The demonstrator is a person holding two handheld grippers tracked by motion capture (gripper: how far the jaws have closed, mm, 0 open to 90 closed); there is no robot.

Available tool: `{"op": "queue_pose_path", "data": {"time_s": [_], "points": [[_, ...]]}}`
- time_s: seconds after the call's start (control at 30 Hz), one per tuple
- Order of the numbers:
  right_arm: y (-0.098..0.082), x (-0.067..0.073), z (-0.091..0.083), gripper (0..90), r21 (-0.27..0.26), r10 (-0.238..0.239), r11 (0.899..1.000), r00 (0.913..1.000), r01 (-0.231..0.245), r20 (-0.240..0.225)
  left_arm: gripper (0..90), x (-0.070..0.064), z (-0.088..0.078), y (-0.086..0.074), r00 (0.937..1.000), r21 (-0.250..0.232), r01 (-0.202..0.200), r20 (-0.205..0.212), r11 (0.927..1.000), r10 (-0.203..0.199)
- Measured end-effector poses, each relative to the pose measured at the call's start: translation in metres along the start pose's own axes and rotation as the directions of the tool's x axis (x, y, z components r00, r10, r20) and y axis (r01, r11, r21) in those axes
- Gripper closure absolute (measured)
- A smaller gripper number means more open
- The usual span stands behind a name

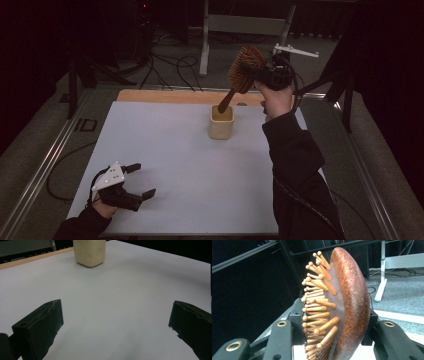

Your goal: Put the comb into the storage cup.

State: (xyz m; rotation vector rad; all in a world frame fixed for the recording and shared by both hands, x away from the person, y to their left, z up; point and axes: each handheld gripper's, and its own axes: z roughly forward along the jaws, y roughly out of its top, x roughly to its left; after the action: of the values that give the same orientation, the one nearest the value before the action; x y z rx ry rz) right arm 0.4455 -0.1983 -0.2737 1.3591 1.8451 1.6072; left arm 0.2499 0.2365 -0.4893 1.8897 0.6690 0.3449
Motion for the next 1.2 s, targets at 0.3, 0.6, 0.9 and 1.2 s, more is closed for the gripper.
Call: {"op": "queue_pose_path", "data": {"time_s": [0.3, 0.6, 0.9, 1.2], "points": [[-0.012, -0.009, 0.017, 52.3, 0.025, 0.007, 1.000, 0.9998, -0.007, 0.016, 0.0, 0.000, -0.001, 0.000, 1.0000, -0.006, -0.002, 0.004, 1.0000, 0.002], [-0.023, -0.015, 0.029, 52.3, 0.041, 0.019, 0.999, 0.9995, -0.020, 0.026, 0.0, 0.000, -0.001, 0.000, 0.9999, -0.006, -0.009, 0.007, 0.9999, 0.009], [-0.035, -0.020, 0.039, 52.2, 0.054, 0.025, 0.998, 0.9994, -0.027, 0.024, 0.0, 0.000, -0.001, 0.000, 0.9999, -0.006, -0.010, 0.006, 0.9999, 0.010], [-0.046, -0.025, 0.048, 52.1, 0.074, 0.043, 0.996, 0.9989, -0.044, 0.020, 0.0, -0.001, -0.001, 0.000, 0.9999, -0.004, -0.014, 0.010, 0.9999, 0.014]]}}
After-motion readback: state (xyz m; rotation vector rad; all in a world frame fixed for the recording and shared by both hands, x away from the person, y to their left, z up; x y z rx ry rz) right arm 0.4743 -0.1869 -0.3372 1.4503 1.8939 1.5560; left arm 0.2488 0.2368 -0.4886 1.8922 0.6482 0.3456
